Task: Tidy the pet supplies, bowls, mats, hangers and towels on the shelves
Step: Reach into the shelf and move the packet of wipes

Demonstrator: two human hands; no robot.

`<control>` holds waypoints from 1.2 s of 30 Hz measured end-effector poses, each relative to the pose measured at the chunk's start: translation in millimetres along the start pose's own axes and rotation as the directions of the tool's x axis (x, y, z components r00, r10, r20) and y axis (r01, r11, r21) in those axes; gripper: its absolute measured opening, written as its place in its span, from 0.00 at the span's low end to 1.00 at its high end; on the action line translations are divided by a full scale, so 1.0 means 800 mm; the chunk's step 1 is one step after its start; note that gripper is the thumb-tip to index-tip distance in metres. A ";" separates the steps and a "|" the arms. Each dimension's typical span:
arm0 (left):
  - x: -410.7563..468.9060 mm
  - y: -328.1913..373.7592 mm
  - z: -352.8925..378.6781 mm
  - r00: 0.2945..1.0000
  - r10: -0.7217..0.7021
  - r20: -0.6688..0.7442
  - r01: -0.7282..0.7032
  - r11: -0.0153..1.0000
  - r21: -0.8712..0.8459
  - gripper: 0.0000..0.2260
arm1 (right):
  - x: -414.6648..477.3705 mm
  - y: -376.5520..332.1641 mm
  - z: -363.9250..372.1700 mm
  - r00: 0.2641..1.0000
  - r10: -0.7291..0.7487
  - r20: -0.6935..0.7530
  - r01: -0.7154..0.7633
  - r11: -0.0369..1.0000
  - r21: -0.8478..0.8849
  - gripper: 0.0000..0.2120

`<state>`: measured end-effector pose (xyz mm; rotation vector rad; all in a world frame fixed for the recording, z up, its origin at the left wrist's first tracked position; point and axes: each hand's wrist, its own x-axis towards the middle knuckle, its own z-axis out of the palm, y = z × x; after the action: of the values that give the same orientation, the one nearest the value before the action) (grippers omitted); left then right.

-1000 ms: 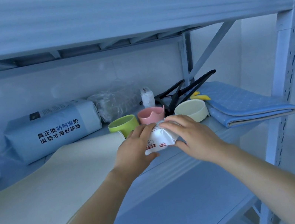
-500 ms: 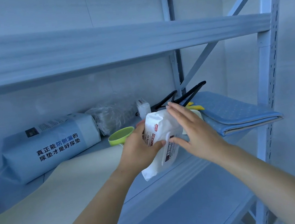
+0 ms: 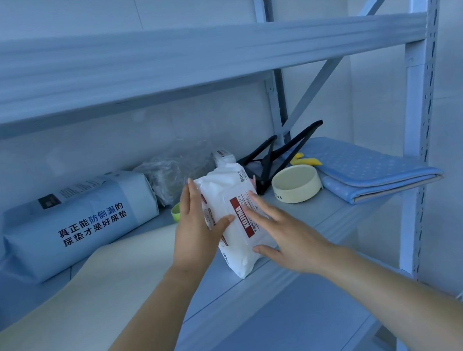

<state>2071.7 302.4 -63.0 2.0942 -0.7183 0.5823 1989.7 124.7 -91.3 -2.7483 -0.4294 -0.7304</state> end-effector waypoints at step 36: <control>0.015 0.009 0.047 0.939 0.259 0.227 -0.274 0.961 0.038 0.12 | -0.002 0.050 -0.011 0.974 0.222 -0.042 -0.223 0.974 -0.040 0.21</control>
<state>2080.9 264.5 -72.2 2.1624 -1.1369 0.5312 1998.6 84.5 -92.1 -2.7585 -0.0947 -0.7396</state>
